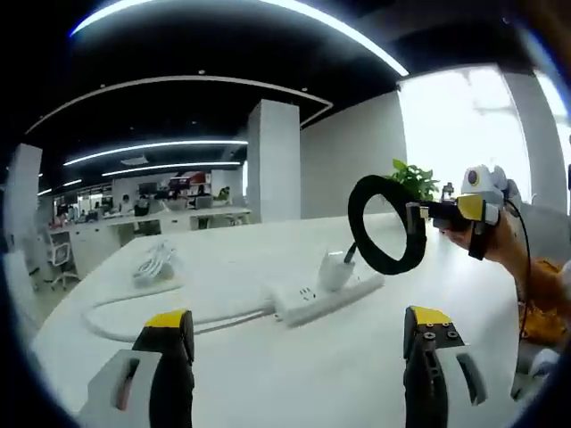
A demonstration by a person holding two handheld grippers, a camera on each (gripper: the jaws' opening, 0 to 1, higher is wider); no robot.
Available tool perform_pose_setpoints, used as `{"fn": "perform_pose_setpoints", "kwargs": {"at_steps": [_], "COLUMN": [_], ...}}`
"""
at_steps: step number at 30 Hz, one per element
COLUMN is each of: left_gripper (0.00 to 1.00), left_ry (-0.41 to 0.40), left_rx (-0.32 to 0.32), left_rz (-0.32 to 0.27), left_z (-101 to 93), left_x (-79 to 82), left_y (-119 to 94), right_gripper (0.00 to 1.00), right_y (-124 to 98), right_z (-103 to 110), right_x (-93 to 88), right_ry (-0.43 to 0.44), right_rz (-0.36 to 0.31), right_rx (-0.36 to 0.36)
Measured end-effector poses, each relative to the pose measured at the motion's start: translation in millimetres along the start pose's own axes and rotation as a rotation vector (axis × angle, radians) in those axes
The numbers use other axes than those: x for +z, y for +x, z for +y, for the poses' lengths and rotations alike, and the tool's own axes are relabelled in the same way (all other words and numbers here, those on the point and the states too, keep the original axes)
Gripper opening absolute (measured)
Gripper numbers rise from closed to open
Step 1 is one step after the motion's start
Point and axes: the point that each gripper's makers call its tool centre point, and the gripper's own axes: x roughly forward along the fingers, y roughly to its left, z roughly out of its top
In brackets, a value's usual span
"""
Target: Straighten the power strip on the desk, plug the charger into it
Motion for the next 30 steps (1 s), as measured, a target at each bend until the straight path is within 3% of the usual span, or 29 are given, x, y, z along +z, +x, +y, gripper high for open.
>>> {"fn": "perform_pose_setpoints", "kwargs": {"at_steps": [2,8,14,19,22,30], "left_gripper": [0.99,0.99,0.99,0.99,0.99,0.99], "left_ry": [-0.01,-0.03,-0.048,-0.057,-0.06,-0.067], "left_rx": [0.005,0.011,-0.015,-0.024,-0.029,-0.036], "left_rz": [-0.004,-0.008,-0.013,-0.023,-0.04,-0.037], "left_z": [-2.1,-10.2,-23.9,-28.3,-30.8,-30.9], "left_x": [-5.0,-12.6,-17.6,-14.2,-9.9,-11.0], "left_y": [-4.4,-15.3,-22.5,-23.4,-23.8,-22.6], "right_gripper": [0.99,1.0,1.0,1.0,1.0,1.0], "right_y": [1.9,16.2,43.9,57.6,63.7,86.7], "right_z": [-0.9,-4.3,-13.9,-23.9,-27.7,-22.1], "right_x": [-0.9,-9.2,-38.7,-71.6,-85.6,-83.2], "right_ry": [-0.018,-0.077,-0.202,-0.444,-0.504,-0.473], "right_rz": [0.004,0.076,0.256,0.447,0.523,0.486], "right_rx": [0.006,0.071,0.174,0.249,0.276,0.303]}}
